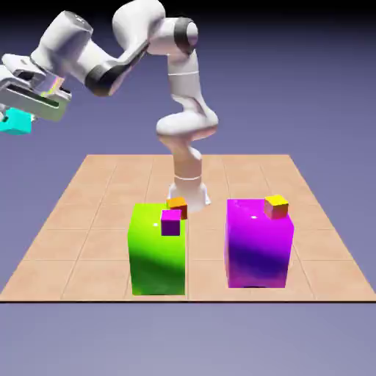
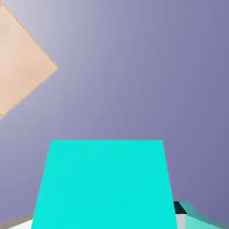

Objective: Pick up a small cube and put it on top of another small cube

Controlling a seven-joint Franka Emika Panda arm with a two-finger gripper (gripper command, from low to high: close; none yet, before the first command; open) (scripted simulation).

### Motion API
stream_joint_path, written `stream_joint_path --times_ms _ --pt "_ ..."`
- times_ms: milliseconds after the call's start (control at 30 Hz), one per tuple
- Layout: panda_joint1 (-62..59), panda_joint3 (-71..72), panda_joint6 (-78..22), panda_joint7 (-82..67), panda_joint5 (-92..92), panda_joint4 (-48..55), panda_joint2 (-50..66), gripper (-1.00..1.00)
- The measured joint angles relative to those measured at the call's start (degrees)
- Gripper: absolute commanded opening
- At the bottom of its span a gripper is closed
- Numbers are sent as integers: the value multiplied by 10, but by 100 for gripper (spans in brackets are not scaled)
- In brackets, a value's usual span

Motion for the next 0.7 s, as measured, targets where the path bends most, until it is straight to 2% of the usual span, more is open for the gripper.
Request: stream_joint_path --times_ms 700 --pt "-270 436 -429 475 344 104 186 -100"
